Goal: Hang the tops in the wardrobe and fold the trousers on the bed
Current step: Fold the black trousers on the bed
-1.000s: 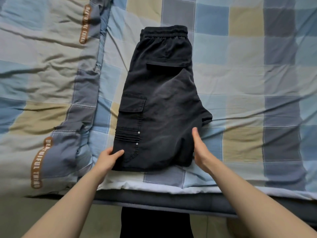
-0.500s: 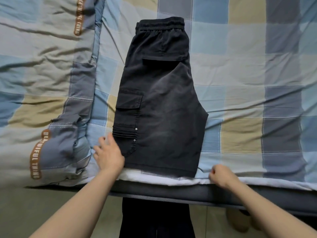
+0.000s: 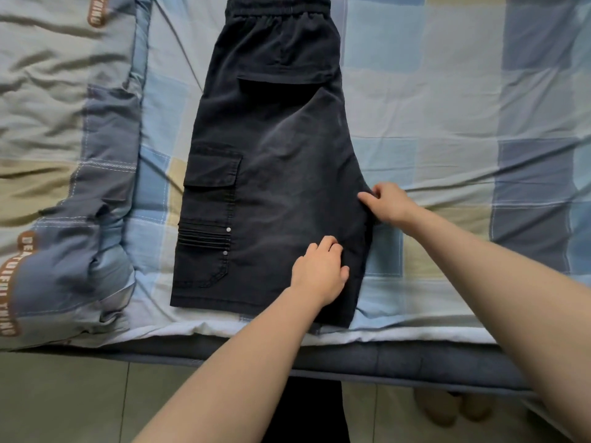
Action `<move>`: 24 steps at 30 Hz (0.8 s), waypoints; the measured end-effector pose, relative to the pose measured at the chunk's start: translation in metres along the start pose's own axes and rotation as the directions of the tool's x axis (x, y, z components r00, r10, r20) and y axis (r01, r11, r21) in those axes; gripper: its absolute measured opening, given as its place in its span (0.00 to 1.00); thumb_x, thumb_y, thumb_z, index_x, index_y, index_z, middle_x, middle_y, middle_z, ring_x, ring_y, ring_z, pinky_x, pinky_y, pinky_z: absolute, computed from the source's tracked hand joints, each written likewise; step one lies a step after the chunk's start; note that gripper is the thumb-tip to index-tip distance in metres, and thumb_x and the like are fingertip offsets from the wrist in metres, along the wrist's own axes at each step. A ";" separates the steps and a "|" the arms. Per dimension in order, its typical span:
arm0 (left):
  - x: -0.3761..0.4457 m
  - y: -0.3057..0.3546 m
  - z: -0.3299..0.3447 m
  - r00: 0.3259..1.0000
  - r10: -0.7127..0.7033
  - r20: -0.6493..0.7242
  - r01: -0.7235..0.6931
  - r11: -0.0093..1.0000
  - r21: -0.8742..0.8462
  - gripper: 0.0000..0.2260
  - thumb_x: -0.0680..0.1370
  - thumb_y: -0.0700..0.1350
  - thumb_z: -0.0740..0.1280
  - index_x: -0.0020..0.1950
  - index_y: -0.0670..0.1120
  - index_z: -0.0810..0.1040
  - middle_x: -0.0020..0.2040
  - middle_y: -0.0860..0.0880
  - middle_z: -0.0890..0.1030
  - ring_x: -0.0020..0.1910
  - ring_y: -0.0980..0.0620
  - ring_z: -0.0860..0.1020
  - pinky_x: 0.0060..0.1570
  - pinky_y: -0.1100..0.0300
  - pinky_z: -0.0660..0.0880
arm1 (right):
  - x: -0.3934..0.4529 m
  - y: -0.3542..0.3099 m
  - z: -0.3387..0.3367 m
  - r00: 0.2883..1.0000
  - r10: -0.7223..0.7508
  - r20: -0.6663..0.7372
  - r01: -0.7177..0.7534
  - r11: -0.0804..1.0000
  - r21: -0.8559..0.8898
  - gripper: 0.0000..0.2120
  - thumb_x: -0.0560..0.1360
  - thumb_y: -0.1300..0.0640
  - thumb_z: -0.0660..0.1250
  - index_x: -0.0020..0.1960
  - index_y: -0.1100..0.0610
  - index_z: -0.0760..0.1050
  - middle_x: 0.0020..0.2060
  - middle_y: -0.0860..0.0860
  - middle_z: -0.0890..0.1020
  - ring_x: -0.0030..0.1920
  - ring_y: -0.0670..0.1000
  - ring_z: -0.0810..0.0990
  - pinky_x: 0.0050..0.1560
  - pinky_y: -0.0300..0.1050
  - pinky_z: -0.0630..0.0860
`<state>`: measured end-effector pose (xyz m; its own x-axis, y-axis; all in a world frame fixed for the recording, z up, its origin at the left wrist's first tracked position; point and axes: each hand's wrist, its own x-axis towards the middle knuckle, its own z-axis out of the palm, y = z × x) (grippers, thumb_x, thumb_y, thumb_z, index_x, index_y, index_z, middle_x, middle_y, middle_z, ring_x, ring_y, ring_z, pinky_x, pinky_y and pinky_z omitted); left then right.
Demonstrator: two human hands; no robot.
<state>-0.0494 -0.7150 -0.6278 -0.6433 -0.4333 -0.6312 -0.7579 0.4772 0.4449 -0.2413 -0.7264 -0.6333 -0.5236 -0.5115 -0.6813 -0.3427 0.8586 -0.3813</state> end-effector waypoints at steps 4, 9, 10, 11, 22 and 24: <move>0.005 0.019 0.005 0.996 -0.081 -0.044 0.080 0.996 -0.029 0.24 0.78 0.60 0.62 0.67 0.45 0.67 0.66 0.48 0.68 0.62 0.44 0.69 0.51 0.49 0.71 | -0.006 -0.006 0.002 0.991 0.109 -0.071 -0.103 0.991 0.084 0.10 0.77 0.54 0.64 0.47 0.62 0.71 0.52 0.64 0.79 0.53 0.65 0.79 0.56 0.60 0.76; 0.009 0.037 0.006 0.915 -0.389 -0.107 0.358 0.905 -0.228 0.30 0.71 0.67 0.66 0.62 0.46 0.67 0.58 0.48 0.76 0.61 0.45 0.71 0.55 0.49 0.68 | -0.025 -0.050 0.014 0.992 -0.102 -0.069 0.093 0.988 -0.120 0.10 0.73 0.54 0.61 0.38 0.61 0.69 0.36 0.59 0.80 0.43 0.63 0.79 0.41 0.49 0.75; 0.009 0.038 0.007 0.893 -0.436 -0.114 0.397 0.880 -0.262 0.29 0.71 0.65 0.67 0.62 0.46 0.68 0.57 0.48 0.78 0.60 0.45 0.72 0.54 0.49 0.68 | -0.027 -0.057 0.013 0.992 -0.118 -0.037 0.113 0.987 -0.118 0.10 0.71 0.55 0.61 0.37 0.61 0.69 0.34 0.60 0.80 0.40 0.63 0.80 0.41 0.51 0.78; 0.007 0.037 0.007 0.873 -0.473 -0.113 0.424 0.855 -0.299 0.25 0.72 0.62 0.68 0.61 0.47 0.68 0.56 0.48 0.79 0.59 0.45 0.73 0.54 0.50 0.68 | -0.030 -0.064 0.013 0.992 -0.122 -0.006 0.121 0.986 -0.112 0.09 0.70 0.55 0.61 0.36 0.60 0.68 0.32 0.60 0.81 0.38 0.63 0.81 0.40 0.53 0.79; -0.043 -0.065 -0.004 0.841 -0.507 0.190 0.477 0.529 -0.702 0.07 0.74 0.47 0.71 0.44 0.43 0.83 0.42 0.47 0.84 0.45 0.49 0.81 0.45 0.59 0.75 | -0.015 -0.116 0.043 1.000 0.015 -0.002 -0.014 0.977 0.213 0.12 0.74 0.56 0.62 0.34 0.56 0.63 0.22 0.53 0.78 0.26 0.56 0.83 0.20 0.38 0.72; -0.053 -0.085 0.000 0.850 -0.479 0.219 0.488 0.559 -0.671 0.12 0.74 0.49 0.72 0.35 0.43 0.78 0.32 0.49 0.80 0.35 0.53 0.75 0.37 0.62 0.70 | -0.017 -0.119 0.060 0.994 -0.093 0.058 0.081 0.980 0.181 0.14 0.76 0.53 0.65 0.35 0.55 0.65 0.32 0.57 0.81 0.33 0.56 0.84 0.31 0.46 0.81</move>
<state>0.0494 -0.7328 -0.6318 -0.1600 -0.4295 -0.8888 -0.8098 -0.4578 0.3670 -0.1451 -0.8179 -0.6136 -0.4431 -0.5862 -0.6782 -0.2366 0.8062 -0.5422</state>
